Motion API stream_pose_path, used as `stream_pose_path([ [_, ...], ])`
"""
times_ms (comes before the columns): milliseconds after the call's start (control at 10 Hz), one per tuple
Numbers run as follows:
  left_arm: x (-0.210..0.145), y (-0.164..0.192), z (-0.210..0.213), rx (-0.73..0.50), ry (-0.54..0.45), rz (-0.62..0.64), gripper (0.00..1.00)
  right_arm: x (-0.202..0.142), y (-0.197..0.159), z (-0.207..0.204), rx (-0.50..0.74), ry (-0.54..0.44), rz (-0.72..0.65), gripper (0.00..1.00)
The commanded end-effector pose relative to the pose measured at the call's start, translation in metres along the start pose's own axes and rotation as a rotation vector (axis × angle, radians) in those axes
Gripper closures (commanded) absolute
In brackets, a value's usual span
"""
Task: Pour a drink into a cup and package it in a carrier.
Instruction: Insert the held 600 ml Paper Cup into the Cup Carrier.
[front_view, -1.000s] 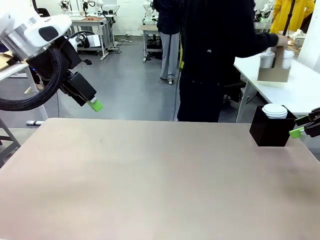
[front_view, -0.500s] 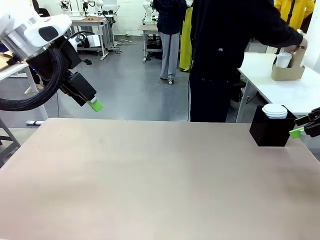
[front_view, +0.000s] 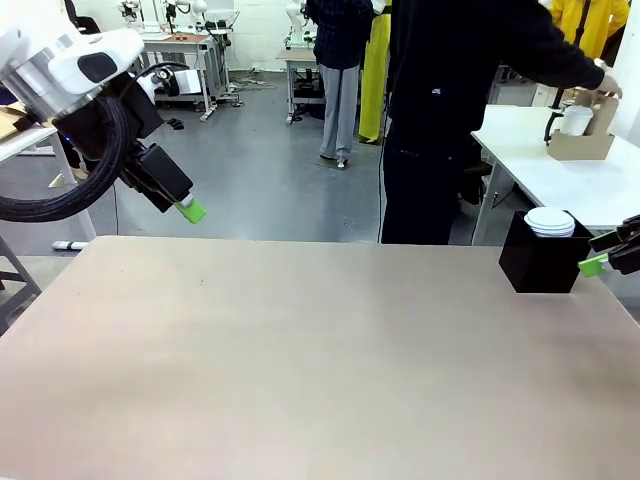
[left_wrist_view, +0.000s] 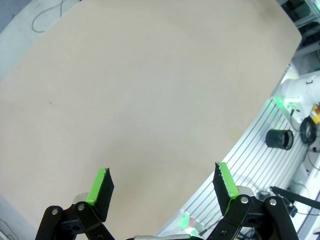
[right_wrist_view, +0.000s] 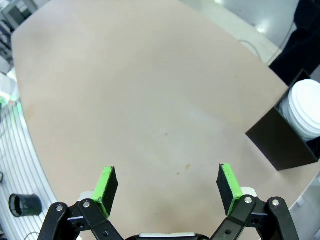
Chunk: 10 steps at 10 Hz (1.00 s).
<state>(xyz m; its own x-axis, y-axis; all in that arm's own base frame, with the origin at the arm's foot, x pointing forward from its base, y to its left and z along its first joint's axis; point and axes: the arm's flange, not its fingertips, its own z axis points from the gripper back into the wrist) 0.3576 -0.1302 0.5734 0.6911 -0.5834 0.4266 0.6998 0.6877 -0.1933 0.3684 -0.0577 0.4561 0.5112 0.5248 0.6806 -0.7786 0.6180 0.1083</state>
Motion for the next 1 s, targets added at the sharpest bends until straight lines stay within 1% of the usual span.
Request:
stream_pose_path([
  [0,0.0007,-0.0003,0.0015,-0.001,-0.002,0.013,0.00,-0.0003,0.0029,0.0013,-0.015,0.016,-0.018,0.00],
  [900,0.0007,-0.0003,0.0015,-0.001,-0.002,0.013,0.00,-0.0003,0.0029,0.0013,-0.015,0.016,-0.018,0.00],
])
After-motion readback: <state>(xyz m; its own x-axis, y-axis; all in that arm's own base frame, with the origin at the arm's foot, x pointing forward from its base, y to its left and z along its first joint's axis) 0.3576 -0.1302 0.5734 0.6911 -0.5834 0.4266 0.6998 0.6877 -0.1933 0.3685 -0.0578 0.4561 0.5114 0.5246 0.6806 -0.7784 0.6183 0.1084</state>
